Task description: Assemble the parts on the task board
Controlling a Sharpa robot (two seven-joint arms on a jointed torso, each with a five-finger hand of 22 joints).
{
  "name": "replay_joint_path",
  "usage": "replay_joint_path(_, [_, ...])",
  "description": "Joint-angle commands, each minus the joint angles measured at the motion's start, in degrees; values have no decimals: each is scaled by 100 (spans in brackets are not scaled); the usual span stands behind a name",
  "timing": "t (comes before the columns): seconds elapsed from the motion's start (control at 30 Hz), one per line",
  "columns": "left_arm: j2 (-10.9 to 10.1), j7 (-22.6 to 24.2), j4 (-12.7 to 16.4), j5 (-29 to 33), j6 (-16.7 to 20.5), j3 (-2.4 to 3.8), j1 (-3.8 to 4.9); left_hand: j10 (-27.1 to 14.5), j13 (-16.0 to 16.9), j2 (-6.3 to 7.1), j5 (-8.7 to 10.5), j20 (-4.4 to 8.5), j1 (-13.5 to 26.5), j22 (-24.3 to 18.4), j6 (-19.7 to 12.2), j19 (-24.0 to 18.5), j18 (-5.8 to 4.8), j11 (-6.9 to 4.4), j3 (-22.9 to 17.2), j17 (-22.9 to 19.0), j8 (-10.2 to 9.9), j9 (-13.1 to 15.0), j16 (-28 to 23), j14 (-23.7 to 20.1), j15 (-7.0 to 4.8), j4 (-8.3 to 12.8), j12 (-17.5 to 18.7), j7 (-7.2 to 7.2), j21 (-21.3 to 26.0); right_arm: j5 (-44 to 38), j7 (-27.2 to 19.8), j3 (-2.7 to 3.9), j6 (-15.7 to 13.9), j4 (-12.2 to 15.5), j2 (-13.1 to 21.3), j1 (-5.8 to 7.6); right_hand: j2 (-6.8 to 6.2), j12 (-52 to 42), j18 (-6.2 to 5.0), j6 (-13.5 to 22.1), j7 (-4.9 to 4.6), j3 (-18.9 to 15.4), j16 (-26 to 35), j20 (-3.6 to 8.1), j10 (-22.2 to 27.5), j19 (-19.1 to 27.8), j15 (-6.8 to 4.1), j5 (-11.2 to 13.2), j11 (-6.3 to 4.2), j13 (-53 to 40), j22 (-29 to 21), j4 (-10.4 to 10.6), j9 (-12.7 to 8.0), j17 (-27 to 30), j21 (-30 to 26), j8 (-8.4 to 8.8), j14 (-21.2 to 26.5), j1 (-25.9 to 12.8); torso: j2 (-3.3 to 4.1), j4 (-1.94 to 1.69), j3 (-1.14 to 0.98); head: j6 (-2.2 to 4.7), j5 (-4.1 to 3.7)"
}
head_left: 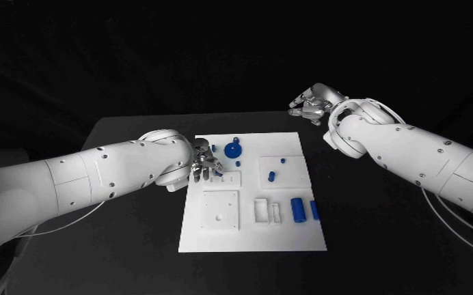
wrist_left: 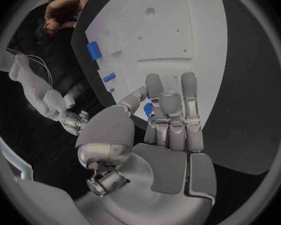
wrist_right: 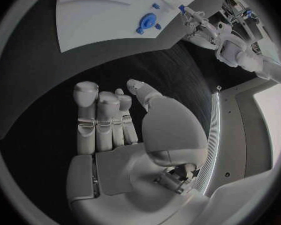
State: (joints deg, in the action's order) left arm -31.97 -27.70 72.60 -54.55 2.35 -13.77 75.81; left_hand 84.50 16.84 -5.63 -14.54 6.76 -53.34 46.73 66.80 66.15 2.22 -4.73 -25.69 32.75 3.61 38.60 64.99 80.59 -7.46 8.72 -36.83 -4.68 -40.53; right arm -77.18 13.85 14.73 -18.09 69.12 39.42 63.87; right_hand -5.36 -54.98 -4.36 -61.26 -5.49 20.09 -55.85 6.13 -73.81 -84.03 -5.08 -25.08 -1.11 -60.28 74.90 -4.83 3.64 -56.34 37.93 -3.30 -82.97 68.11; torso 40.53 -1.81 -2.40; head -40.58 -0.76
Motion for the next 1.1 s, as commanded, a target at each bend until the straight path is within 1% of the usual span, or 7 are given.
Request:
replay_joint_path(0.03, [42, 121, -21, -156, 94, 3, -57, 227, -13, -158, 48, -2, -103, 52, 1353, 72, 7, -86, 8, -18, 20, 1534, -6, 37, -16, -17, 4, 788, 80, -11, 49, 5, 17, 21, -3, 4, -21, 20, -38, -24, 0, 24, 33, -6, 32, -267, 11, -24, -7, 7, 452, 6, -1, 6, -21, -26, 2, -22, 9, 12, 2, -12, -19])
replay_joint_path(0.17, [75, 140, -77, -156, 109, 4, -101, 228, -14, -191, 74, 9, -59, 271, 1363, 139, -9, -89, 18, -15, 23, 1516, 14, 42, -21, -25, -15, 790, 270, -17, 53, 5, 30, 31, 0, 4, -21, 20, -38, -24, 0, 24, 33, -6, 32, -267, 11, -24, -7, 7, 452, 6, -1, 6, -21, -26, 2, -22, 7, 13, -1, -28, -24])
replay_joint_path(0.23, [92, 148, -105, -155, 131, 5, -117, 226, -22, -193, 82, 16, -37, 382, 1353, 163, -22, -87, 21, -20, 22, 1514, 3, 30, -19, -23, 2, 787, 376, -21, 59, 5, 51, 35, 0, 4, -22, 24, -37, -27, -1, 48, 36, -5, 35, -266, 10, -23, -6, 10, 452, -10, -2, 7, -24, -25, 3, -29, -1, 7, -7, -46, -36])
replay_joint_path(0.33, [106, 152, -121, -154, 110, 7, -131, 230, -27, -197, 102, 19, -36, 415, 1338, 176, -25, -87, 21, -28, 16, 1494, -8, 32, -19, -27, 10, 783, 410, -63, 67, 5, 70, 40, -5, 4, -17, 28, -35, -46, 3, 62, 40, -5, 39, -266, 9, -20, -10, 13, 453, -27, 0, 10, -19, -27, 5, -14, 1, 7, -6, -64, -58])
replay_joint_path(0.37, [111, 153, -124, -154, 102, 7, -133, 235, -29, -198, 101, 21, -39, 526, 1346, 210, -29, -88, 22, -33, 19, 1451, -3, 38, -21, -19, -2, 782, 508, -72, 68, 5, 75, 42, -6, 4, -17, 28, -35, -46, 3, 62, 40, -5, 39, -266, 9, -20, -10, 13, 453, -27, 0, 10, -19, -27, 5, -14, 3, 7, -4, -68, -61])
replay_joint_path(0.77, [149, 194, -121, -221, 230, 9, -164, 237, -29, -183, 99, 29, -110, 1055, 1351, 358, -46, -88, 33, -36, 18, 1440, 20, 31, -24, -17, -16, 785, 945, -100, 78, 6, 96, 55, -8, 3, -21, 25, -32, -50, 4, 72, 40, -3, 36, -265, 9, -3, -9, 11, 451, -40, -2, 7, -28, -25, 4, -47, 1, -2, -2, -71, -103])
replay_joint_path(1.1, [111, 230, 18, -498, 565, 7, -170, 227, -28, -152, 106, 40, -201, 1464, 1346, 486, -65, -95, 34, -41, 22, 1433, 30, 31, -25, -51, -14, 781, 1298, -87, 80, 6, 107, 78, 4, 3, -20, 29, -32, -48, 5, 71, 45, -3, 36, -265, 8, -7, -9, 14, 451, -37, -1, 11, -27, -25, 3, -62, -1, -3, 0, -66, -110])
